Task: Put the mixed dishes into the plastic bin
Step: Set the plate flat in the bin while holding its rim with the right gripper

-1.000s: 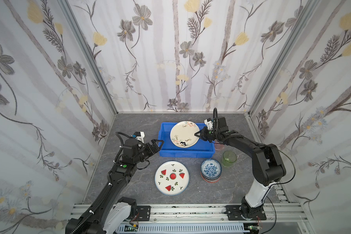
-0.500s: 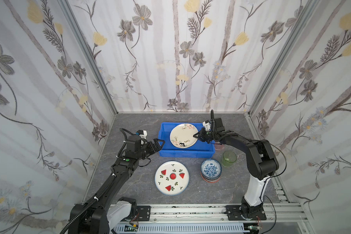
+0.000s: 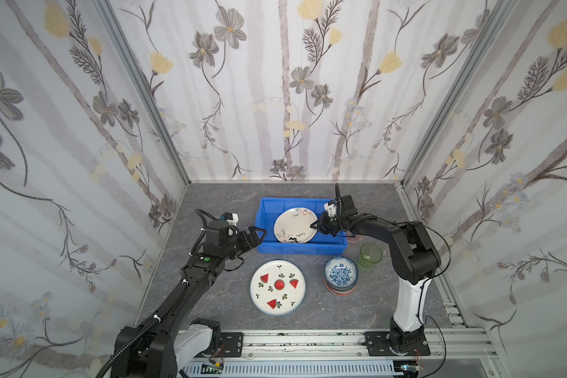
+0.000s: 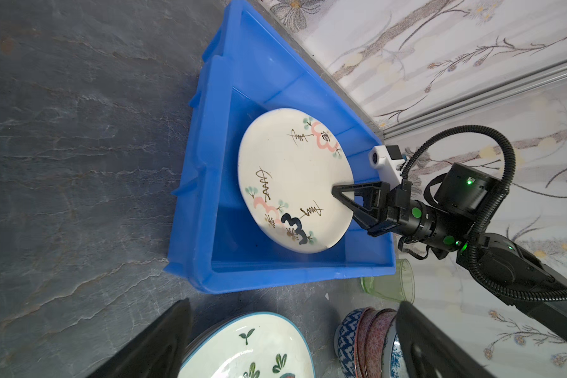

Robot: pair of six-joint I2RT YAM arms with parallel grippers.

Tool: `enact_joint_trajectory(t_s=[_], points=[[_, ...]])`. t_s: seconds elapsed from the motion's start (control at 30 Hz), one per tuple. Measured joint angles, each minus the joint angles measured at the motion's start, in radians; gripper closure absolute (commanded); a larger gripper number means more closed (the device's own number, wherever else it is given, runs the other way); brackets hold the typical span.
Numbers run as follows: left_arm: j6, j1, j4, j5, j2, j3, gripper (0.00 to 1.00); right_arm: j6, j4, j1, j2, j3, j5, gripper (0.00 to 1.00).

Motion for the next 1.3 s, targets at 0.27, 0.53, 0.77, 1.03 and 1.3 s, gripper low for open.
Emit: enact_joint_trajectory(t_s=[0.27,0.53,0.77,1.03,1.3], points=[[-0.001,0.0,-0.002,0.001,-0.002,-0.015,0.0,-0.011,0.003,0.0,0.002,0.004,0.027,0.86],[-0.004,0.0,-0.002,0.008,-0.013,-0.034,0.0,-0.026,0.002,0.0,0.002,0.004,0.057,0.78],[-0.004,0.0,-0.002,0.008,-0.019,-0.05,0.0,-0.034,-0.011,0.001,0.002,0.004,0.11,0.75],[-0.004,0.0,-0.002,0.011,-0.026,-0.065,0.0,-0.044,-0.021,0.002,0.003,0.004,0.166,0.73],[-0.004,0.0,-0.002,0.011,-0.029,-0.08,0.0,-0.055,-0.027,0.008,0.002,0.003,0.224,0.67]])
